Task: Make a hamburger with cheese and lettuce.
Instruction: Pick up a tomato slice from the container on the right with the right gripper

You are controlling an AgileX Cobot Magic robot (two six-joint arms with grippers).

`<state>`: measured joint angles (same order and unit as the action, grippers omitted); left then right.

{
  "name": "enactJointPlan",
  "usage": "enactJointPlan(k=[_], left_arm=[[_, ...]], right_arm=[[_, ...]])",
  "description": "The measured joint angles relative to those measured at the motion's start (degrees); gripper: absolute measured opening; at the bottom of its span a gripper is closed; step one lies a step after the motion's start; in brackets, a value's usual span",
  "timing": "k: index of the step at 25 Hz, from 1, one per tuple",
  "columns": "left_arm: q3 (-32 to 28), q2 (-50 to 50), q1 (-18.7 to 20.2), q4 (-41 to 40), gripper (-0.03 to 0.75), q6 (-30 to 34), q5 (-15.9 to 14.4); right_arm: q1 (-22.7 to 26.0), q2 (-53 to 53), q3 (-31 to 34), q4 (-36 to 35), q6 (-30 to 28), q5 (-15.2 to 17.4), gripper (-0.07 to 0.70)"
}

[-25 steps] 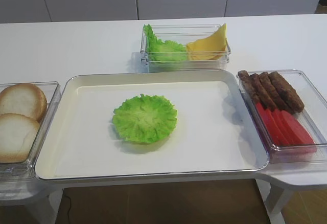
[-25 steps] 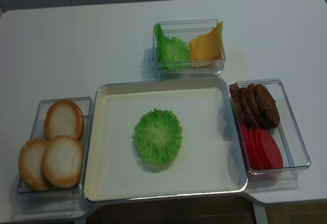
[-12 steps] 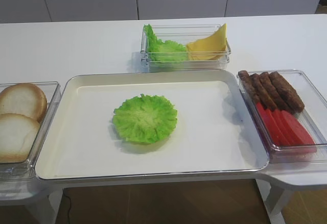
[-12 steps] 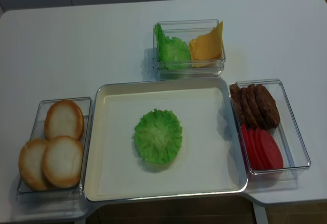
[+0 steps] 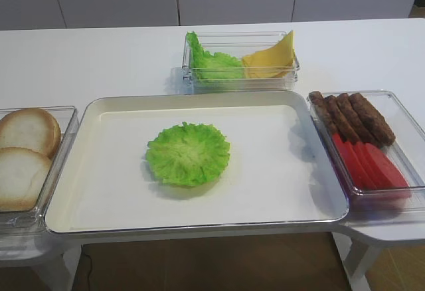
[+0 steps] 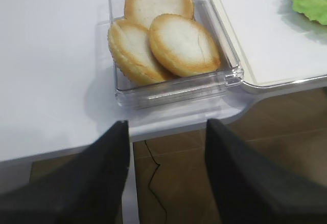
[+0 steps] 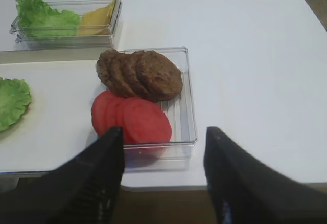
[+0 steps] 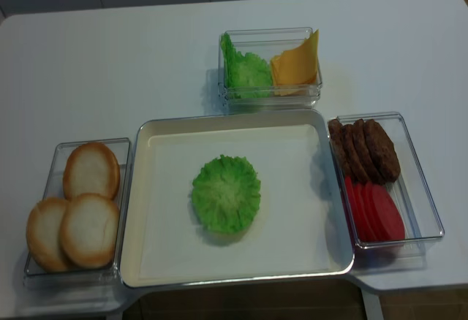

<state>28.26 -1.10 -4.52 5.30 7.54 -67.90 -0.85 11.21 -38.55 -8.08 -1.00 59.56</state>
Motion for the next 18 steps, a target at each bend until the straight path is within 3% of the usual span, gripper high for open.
enactJointPlan(k=[6, 12, 18], left_arm=[[0.0, 0.0, 0.0, 0.0, 0.36, 0.0, 0.0], [0.0, 0.0, 0.0, 0.0, 0.36, 0.0, 0.0], [0.0, 0.0, 0.0, 0.0, 0.36, 0.0, 0.0]], right_arm=[[0.0, 17.42, -9.22, -2.38, -1.83, -1.72, 0.384], [0.0, 29.83, -16.78, -9.25, -3.72, -3.0, 0.384], [0.0, 39.24, -20.48, -15.37, -5.45, -1.98, 0.384]])
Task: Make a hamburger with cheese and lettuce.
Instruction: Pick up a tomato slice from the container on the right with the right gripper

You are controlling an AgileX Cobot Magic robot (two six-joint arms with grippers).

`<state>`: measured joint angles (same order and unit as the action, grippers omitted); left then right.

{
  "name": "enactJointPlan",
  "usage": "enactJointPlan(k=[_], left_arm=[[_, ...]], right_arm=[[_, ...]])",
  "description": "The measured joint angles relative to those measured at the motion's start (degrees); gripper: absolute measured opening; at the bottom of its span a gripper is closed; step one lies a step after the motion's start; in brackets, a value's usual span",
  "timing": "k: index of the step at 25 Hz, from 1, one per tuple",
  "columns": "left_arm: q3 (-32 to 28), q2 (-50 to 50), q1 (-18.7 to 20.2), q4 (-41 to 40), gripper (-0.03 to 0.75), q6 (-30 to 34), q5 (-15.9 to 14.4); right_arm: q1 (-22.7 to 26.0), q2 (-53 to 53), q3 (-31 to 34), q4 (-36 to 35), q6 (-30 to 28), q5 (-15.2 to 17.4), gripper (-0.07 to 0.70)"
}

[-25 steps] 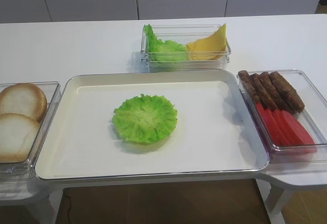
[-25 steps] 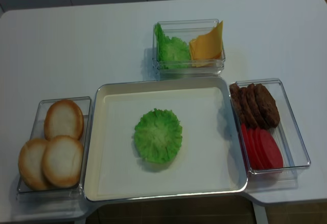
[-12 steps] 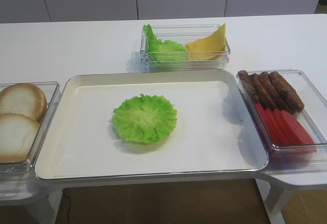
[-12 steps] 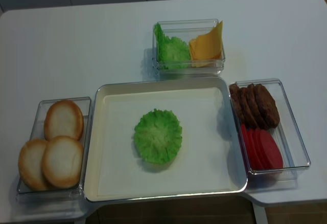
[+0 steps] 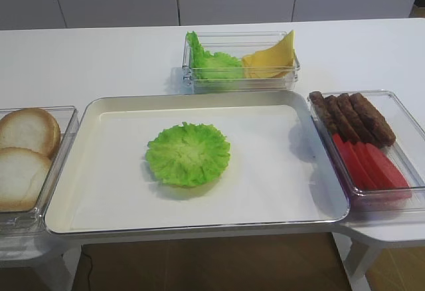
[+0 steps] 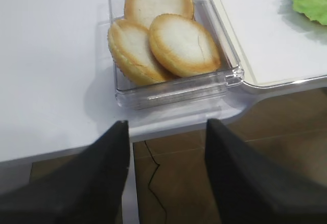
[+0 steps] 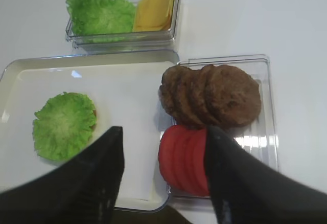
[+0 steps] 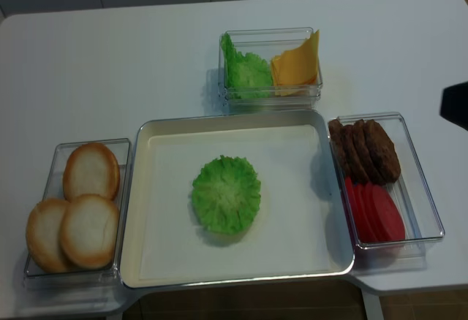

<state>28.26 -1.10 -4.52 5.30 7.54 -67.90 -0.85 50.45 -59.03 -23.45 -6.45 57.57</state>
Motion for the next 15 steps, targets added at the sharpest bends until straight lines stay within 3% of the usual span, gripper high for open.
enactJointPlan(k=[4, 15], left_arm=[[0.0, 0.0, 0.0, 0.0, 0.36, 0.0, 0.0], [0.0, 0.0, 0.0, 0.0, 0.36, 0.0, 0.0]], right_arm=[[-3.01, 4.24, -1.78, 0.78, 1.25, 0.84, 0.384], [-19.26, 20.0, -4.84, 14.73, 17.58, 2.62, 0.383]])
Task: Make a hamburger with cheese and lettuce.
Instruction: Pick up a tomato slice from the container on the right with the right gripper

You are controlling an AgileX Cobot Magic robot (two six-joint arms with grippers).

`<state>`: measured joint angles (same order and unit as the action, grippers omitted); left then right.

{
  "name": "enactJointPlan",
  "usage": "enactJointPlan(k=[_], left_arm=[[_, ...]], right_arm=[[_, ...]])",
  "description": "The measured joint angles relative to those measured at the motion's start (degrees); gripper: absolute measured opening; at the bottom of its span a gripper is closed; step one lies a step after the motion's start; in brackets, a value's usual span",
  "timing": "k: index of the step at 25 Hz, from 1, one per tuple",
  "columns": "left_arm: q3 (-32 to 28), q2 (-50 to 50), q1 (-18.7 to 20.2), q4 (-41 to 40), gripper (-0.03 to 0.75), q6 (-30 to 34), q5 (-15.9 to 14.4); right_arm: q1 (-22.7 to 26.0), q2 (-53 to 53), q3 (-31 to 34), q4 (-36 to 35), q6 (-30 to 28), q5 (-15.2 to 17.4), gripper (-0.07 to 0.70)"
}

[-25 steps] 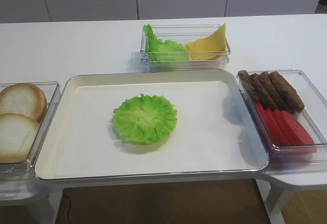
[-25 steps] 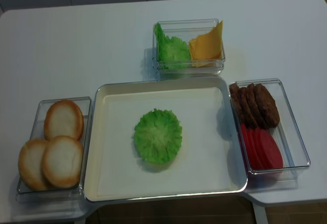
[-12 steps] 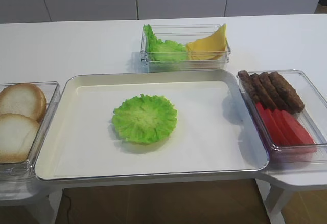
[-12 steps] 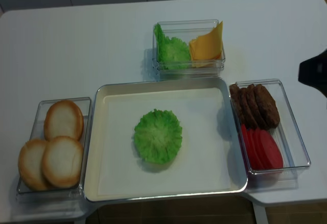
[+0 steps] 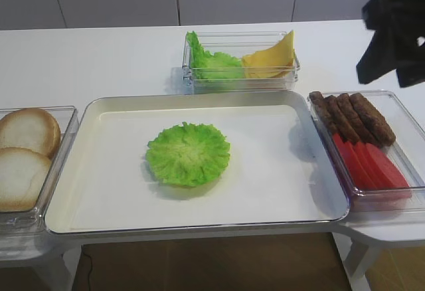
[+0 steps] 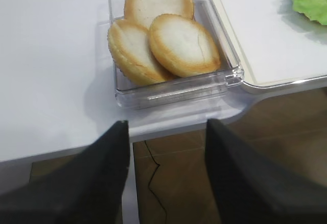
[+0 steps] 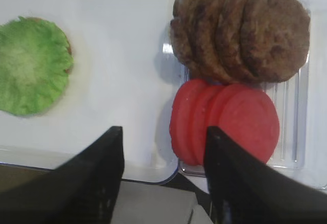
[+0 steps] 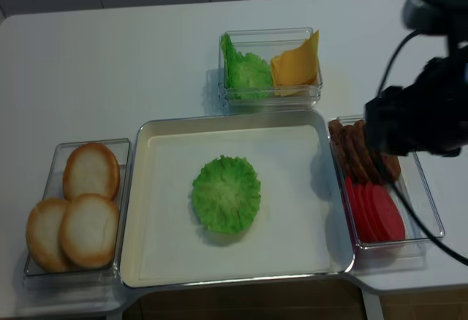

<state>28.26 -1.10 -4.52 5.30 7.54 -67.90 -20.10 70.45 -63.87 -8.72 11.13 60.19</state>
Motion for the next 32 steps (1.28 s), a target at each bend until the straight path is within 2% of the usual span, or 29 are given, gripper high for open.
enactJointPlan(k=[5, 9, 15, 22, 32], left_arm=[[0.0, 0.0, 0.0, 0.0, 0.36, 0.0, 0.0], [0.0, 0.0, 0.0, 0.0, 0.36, 0.0, 0.0], [0.0, 0.0, 0.0, 0.0, 0.36, 0.0, 0.0], [0.0, 0.0, 0.0, 0.0, 0.36, 0.0, 0.0], [0.0, 0.0, 0.0, 0.0, 0.36, 0.0, 0.0]], right_arm=[[-6.88, 7.74, 0.0, 7.81, 6.72, 0.9, 0.383], [-9.97, 13.07, 0.0, 11.93, 9.76, 2.04, 0.382], [-10.48, 17.31, 0.0, 13.26, 10.69, 1.7, 0.377], [-10.48, 18.08, 0.0, 13.41, 10.71, 0.16, 0.307], [-10.51, 19.6, -0.22, 13.52, 10.48, -0.16, 0.295]])
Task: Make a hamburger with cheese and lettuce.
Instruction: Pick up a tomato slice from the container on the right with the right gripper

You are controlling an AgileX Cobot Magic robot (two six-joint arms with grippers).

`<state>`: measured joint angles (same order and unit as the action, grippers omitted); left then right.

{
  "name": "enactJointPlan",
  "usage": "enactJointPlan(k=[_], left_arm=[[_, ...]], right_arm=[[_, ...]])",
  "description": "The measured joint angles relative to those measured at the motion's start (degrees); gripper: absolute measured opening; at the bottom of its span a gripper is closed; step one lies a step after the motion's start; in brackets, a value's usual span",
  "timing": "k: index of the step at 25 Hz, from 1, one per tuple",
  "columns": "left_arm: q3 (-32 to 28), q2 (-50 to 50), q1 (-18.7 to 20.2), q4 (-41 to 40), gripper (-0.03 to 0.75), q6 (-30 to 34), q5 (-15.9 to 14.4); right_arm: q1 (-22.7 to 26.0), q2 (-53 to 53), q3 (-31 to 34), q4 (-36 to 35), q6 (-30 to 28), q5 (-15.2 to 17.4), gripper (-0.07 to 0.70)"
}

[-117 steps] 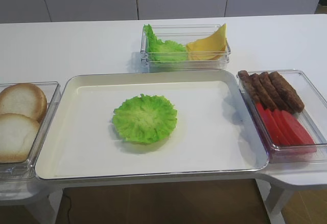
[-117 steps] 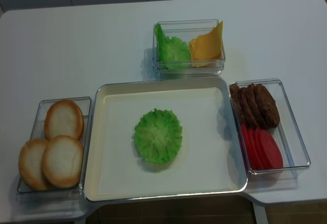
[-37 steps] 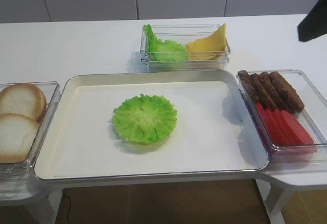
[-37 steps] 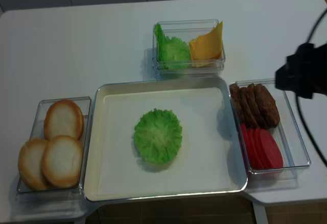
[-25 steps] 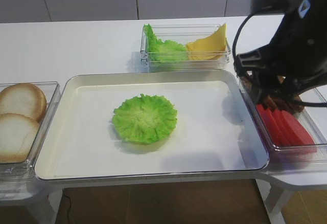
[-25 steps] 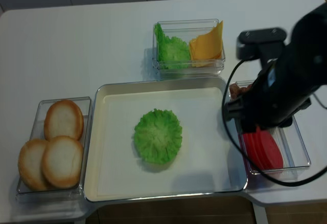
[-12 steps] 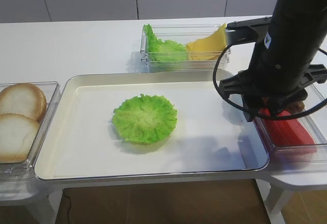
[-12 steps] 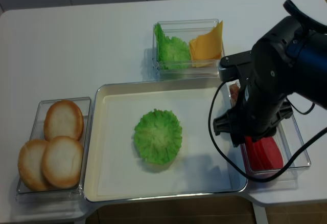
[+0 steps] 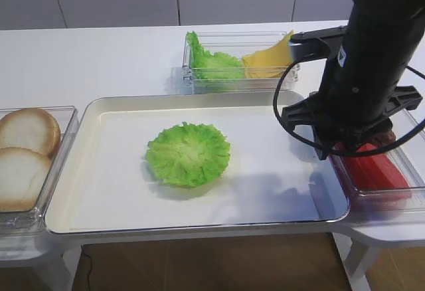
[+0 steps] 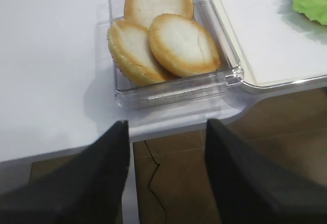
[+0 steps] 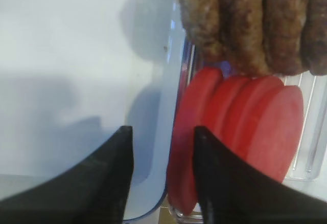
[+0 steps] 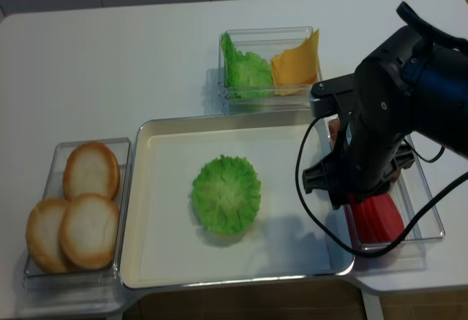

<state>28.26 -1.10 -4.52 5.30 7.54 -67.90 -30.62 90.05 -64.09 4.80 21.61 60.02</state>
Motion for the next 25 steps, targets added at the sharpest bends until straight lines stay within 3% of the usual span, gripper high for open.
enactJointPlan(k=[7, 25], left_arm=[[0.0, 0.0, 0.0, 0.0, 0.36, 0.0, 0.0], [0.0, 0.0, 0.0, 0.0, 0.36, 0.0, 0.0]], right_arm=[[0.0, 0.23, -0.2, 0.28, 0.0, 0.23, 0.19], [0.0, 0.23, -0.28, 2.52, 1.48, 1.65, 0.067]])
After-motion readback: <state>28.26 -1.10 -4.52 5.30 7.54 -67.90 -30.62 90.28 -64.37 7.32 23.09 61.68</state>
